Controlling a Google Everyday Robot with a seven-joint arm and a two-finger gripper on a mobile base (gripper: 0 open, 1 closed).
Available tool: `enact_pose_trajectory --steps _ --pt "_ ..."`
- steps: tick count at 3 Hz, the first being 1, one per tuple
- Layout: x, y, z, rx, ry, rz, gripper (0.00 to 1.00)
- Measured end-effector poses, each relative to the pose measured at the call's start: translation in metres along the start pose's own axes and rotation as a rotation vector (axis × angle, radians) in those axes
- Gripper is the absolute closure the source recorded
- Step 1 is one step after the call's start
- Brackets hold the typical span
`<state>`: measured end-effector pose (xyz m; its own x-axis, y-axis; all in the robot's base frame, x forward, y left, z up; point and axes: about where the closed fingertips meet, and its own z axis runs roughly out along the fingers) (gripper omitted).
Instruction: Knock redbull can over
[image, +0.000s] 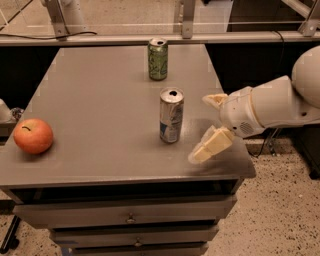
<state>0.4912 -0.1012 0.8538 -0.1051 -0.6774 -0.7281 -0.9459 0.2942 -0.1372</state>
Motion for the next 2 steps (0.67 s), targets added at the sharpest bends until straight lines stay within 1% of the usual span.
enact_pose_trajectory --steps 1,2 --pt "-0.02 -0.012 0.033 -0.027 -0.093 0.077 0.0" --pt "-0.047 -0.019 0.065 -0.047 -0.166 0.191 0.0"
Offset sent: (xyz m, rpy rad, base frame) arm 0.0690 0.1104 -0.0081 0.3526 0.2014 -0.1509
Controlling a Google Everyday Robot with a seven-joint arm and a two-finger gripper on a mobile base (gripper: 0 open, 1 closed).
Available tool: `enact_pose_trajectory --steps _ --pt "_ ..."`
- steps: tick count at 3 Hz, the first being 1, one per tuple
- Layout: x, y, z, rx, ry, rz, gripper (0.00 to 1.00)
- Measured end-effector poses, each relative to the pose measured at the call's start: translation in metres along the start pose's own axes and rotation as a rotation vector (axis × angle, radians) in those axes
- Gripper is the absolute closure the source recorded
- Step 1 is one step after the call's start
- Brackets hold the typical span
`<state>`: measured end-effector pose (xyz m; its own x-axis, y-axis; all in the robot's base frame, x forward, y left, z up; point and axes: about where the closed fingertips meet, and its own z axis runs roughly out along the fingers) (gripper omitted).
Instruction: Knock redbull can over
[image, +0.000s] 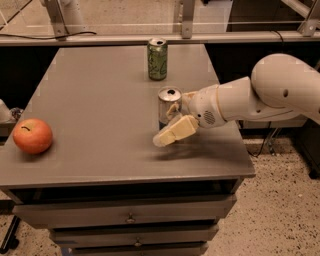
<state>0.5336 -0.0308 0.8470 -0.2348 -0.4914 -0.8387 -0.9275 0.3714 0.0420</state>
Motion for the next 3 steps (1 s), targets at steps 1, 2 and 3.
enact_pose_trajectory --steps 1,2,3 --pt "-0.028 0.001 0.028 -0.02 -0.045 0.066 0.0" --pt "-0.05 0.004 0.046 -0.039 -0.064 0.103 0.0" --pt "-0.055 0.003 0.049 -0.043 -0.062 0.119 0.0"
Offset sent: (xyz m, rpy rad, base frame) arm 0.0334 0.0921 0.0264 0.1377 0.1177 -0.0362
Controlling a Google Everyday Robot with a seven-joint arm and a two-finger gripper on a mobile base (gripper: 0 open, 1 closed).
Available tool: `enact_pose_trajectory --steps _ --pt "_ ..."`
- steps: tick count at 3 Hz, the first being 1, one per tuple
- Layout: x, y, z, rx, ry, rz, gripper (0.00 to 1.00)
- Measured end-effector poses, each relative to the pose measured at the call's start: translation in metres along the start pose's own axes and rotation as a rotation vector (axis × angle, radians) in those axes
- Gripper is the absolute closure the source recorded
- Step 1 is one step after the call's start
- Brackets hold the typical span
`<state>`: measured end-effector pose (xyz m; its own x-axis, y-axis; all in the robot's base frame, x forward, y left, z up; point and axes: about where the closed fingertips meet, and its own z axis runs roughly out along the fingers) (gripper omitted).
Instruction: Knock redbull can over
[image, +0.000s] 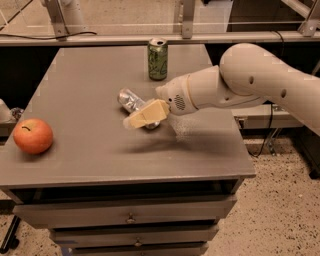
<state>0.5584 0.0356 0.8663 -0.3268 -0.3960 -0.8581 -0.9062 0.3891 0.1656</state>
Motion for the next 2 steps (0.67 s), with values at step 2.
enact_pose_trajectory --steps 2 --pt "-0.013 -0.023 -0.059 0.025 0.026 -0.146 0.0"
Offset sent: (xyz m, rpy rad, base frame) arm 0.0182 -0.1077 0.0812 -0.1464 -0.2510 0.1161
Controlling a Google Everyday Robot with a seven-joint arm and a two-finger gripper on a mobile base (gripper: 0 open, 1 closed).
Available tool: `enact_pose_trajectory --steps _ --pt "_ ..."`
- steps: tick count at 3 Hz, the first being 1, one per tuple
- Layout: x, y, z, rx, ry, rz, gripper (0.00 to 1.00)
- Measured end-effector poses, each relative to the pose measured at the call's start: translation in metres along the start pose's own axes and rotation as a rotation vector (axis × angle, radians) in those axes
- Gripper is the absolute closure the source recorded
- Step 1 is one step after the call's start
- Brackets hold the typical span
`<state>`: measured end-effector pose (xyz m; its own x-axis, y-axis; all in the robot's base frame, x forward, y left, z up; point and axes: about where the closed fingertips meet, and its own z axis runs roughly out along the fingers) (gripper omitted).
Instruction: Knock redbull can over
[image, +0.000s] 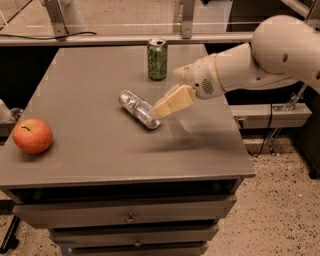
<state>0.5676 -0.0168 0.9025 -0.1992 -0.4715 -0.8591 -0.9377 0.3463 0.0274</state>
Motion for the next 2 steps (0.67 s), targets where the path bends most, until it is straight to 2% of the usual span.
enact_pose_trajectory --steps 1,2 --pt "-0.01 -0.017 -0.066 0.038 0.04 -0.127 0.0" --pt "-0.004 -0.031 -0.155 0.133 0.113 -0.164 0.0"
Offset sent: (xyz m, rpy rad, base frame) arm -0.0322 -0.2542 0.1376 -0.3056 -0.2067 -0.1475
